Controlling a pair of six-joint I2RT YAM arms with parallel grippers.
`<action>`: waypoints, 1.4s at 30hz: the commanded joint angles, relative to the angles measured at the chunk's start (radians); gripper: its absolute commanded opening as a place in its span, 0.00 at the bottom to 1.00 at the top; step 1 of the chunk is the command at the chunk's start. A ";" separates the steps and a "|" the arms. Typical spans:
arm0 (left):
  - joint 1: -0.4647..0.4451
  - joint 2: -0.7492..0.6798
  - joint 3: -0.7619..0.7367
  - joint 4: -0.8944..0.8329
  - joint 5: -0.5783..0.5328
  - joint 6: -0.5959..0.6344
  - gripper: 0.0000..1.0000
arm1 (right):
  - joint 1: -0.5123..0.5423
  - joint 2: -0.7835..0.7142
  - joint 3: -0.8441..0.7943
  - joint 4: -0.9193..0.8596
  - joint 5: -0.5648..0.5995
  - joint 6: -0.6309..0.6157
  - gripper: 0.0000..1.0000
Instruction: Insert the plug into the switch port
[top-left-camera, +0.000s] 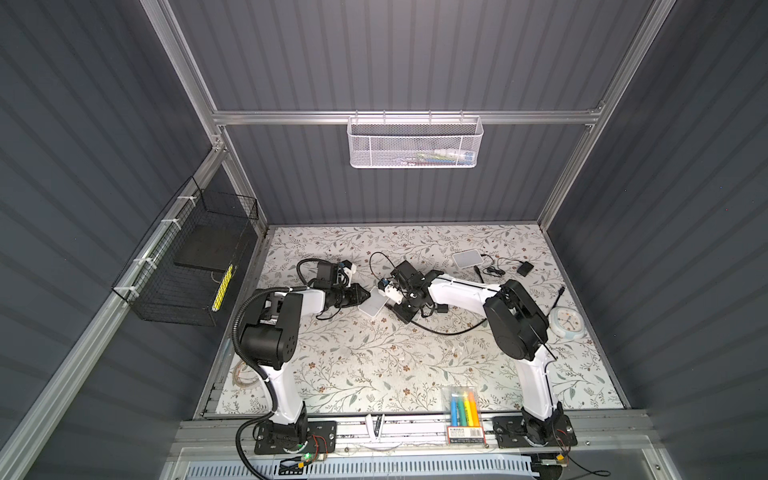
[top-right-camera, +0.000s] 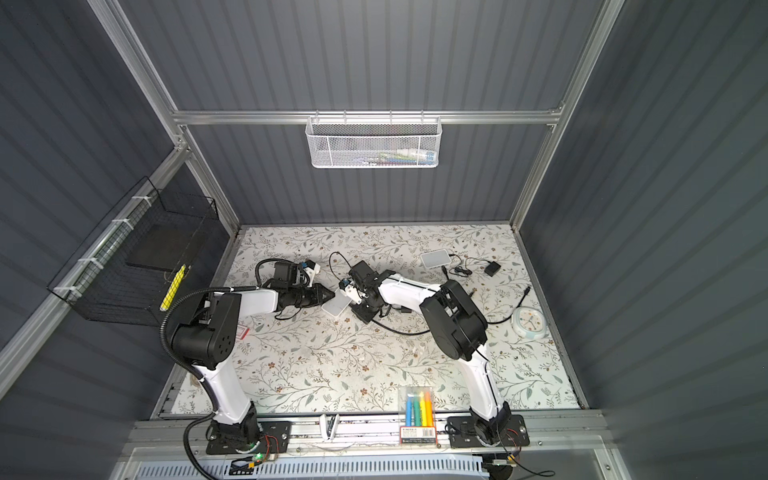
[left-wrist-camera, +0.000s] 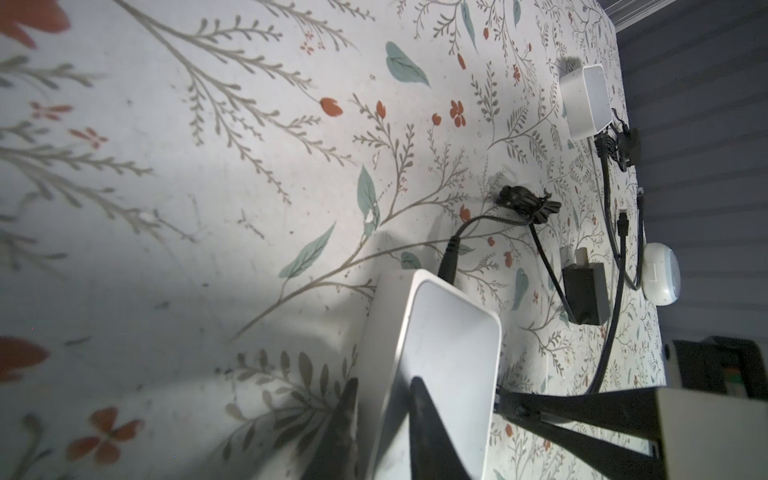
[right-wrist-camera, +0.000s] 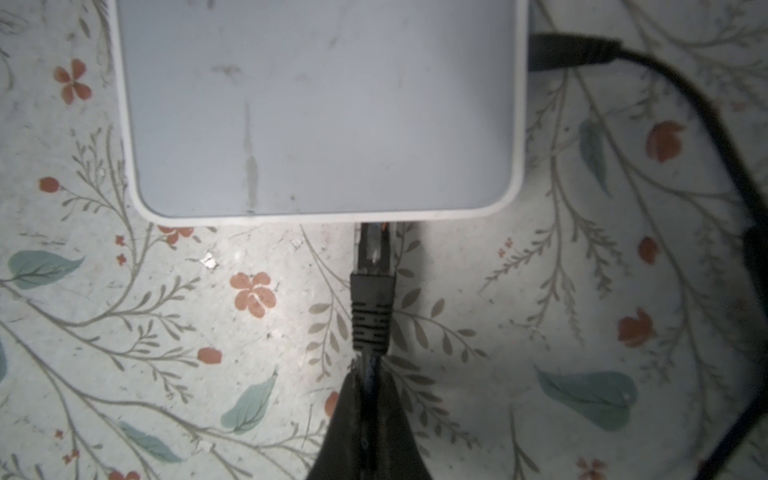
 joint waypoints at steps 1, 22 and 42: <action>-0.017 0.037 -0.025 -0.085 0.041 0.005 0.21 | 0.024 0.029 0.044 0.071 -0.014 0.019 0.00; -0.039 0.080 -0.042 -0.020 0.077 -0.036 0.19 | 0.035 0.063 0.109 0.071 -0.011 0.038 0.21; -0.031 0.115 0.002 -0.076 0.025 -0.016 0.17 | 0.016 -0.037 0.004 0.010 0.025 -0.002 0.29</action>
